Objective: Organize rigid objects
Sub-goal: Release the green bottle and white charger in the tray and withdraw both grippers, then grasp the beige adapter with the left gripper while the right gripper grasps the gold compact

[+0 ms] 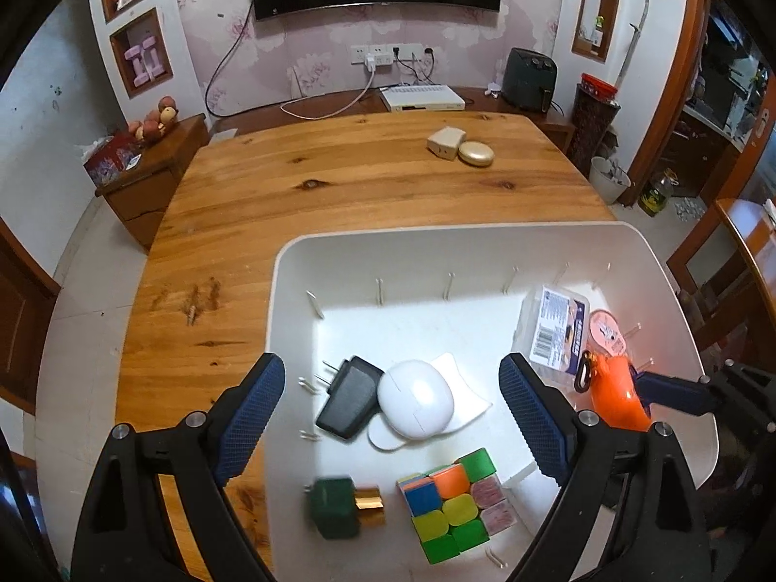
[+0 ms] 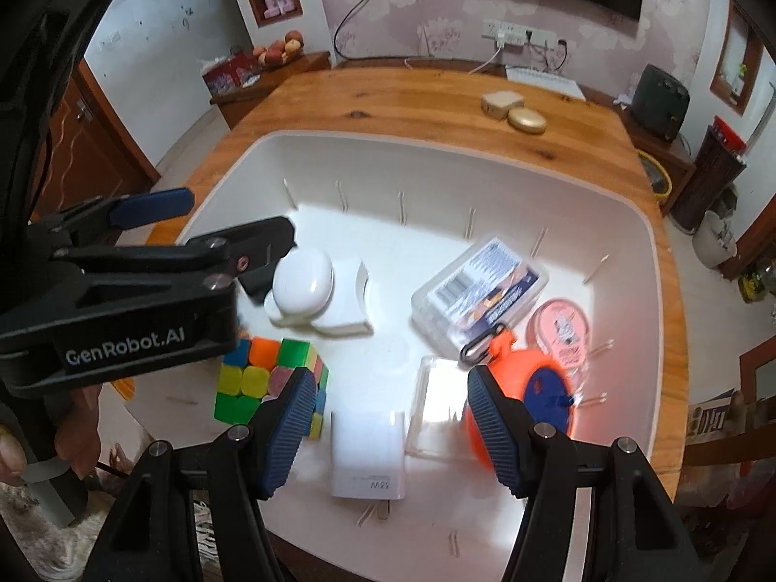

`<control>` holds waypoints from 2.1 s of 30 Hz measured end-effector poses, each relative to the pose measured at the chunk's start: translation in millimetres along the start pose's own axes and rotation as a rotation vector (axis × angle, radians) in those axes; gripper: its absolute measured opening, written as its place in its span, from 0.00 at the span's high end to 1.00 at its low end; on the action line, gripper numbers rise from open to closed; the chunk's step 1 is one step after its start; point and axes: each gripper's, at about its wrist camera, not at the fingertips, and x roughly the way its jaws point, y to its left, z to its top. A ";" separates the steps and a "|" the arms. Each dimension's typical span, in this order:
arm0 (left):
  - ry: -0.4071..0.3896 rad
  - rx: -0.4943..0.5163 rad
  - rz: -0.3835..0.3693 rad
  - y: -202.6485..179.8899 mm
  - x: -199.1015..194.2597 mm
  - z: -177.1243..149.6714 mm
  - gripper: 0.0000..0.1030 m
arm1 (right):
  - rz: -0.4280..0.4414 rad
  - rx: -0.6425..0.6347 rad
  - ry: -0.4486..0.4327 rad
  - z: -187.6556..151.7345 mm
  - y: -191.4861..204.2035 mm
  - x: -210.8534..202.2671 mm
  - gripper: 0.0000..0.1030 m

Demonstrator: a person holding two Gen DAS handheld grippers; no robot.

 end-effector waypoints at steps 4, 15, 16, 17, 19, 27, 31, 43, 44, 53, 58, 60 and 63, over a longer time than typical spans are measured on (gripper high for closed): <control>0.006 -0.025 0.005 7.6 1.3 4.1 0.11 | 0.002 0.017 -0.027 8.2 -5.7 -7.9 0.36; 0.018 -0.031 0.030 13.0 1.7 12.6 0.11 | -0.009 0.021 -0.066 26.1 -17.1 -15.8 0.36; 0.020 -0.029 0.030 12.6 1.9 14.4 0.11 | -0.010 0.021 -0.070 27.9 -17.6 -16.5 0.36; 0.024 -0.024 0.030 11.9 2.1 17.3 0.11 | -0.010 0.022 -0.076 29.7 -18.7 -17.8 0.36; 0.031 -0.012 0.031 10.2 2.2 23.3 0.11 | -0.016 0.016 -0.082 34.3 -20.2 -19.6 0.36; -0.004 0.079 0.053 3.8 -6.2 83.9 0.11 | -0.125 -0.061 -0.142 80.0 -33.6 -32.7 0.36; -0.011 0.121 0.055 -4.3 -6.1 117.1 0.11 | -0.154 -0.064 -0.161 110.0 -50.7 -37.7 0.36; 0.036 0.244 0.040 -32.3 42.0 230.9 0.11 | -0.222 -0.062 -0.210 221.0 -107.7 -50.0 0.36; 0.045 0.242 0.044 -32.8 50.6 238.7 0.11 | -0.224 -0.062 -0.207 230.2 -112.8 -46.3 0.36; 0.259 0.175 0.053 -36.5 182.9 275.0 0.11 | -0.187 -0.048 -0.047 277.3 -171.7 58.9 0.35; 0.329 0.183 0.032 -55.9 234.1 272.3 0.11 | -0.127 -0.017 0.036 263.2 -199.4 116.0 0.35; 0.350 0.164 0.011 -61.9 250.6 272.5 0.11 | -0.109 -0.010 0.053 259.2 -205.4 130.2 0.35; 0.383 0.144 -0.003 -67.3 271.1 272.1 0.11 | -0.080 0.005 0.078 254.7 -213.1 150.2 0.35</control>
